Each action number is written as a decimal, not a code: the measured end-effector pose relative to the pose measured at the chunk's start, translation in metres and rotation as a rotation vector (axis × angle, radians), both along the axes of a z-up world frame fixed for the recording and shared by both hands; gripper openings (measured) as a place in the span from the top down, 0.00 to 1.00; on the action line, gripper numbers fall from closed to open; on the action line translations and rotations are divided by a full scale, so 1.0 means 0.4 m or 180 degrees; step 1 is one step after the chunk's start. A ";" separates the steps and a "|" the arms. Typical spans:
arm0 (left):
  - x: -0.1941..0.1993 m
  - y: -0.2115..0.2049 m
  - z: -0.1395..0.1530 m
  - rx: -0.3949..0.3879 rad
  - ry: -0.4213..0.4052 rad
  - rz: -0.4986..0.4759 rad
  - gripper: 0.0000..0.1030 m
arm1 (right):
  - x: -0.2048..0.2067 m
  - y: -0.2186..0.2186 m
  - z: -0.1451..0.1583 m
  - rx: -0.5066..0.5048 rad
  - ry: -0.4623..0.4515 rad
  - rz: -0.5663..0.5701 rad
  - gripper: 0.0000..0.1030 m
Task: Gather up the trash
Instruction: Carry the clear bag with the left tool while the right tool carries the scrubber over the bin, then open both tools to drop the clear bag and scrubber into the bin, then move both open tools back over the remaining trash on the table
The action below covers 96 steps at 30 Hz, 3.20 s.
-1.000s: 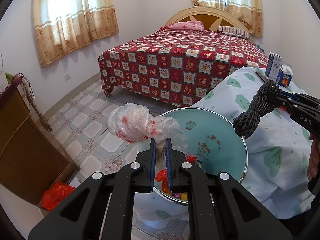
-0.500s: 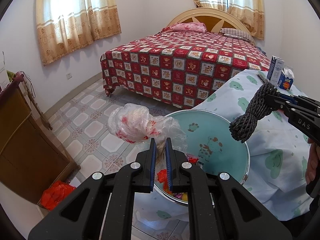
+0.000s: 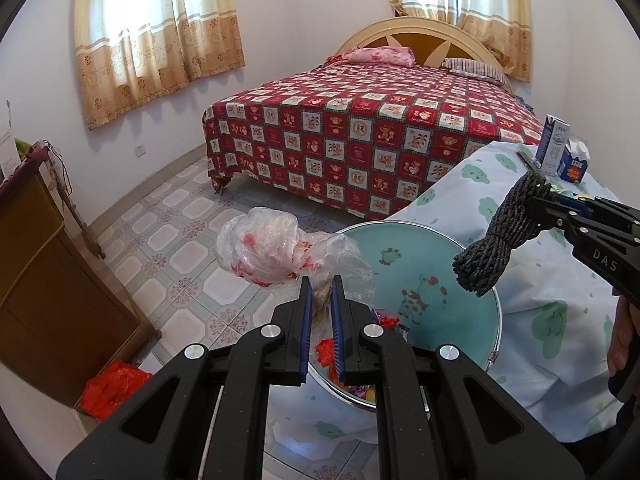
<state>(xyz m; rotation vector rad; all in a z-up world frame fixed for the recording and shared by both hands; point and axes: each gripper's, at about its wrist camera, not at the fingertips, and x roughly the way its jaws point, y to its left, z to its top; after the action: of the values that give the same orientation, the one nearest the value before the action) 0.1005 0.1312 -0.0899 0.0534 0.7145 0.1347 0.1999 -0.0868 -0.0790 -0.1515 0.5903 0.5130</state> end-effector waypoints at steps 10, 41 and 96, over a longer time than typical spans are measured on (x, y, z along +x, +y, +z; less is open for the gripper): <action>-0.001 0.001 0.001 -0.0006 0.0005 -0.0003 0.91 | -0.001 0.002 -0.003 -0.0005 0.0005 0.0006 0.85; 0.004 -0.056 -0.032 -0.0008 0.0052 -0.0116 0.54 | -0.005 -0.022 -0.034 0.0013 0.0125 0.0007 0.58; 0.436 -0.667 -0.159 0.0125 0.0552 -0.1484 1.00 | 0.136 -0.685 -0.070 0.0599 0.0547 -0.1642 0.29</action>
<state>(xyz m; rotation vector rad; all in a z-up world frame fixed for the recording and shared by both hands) 0.2749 -0.1355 -0.1534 0.2695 0.8545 -0.3056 0.2543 -0.3608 -0.1069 0.2234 0.7153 0.0779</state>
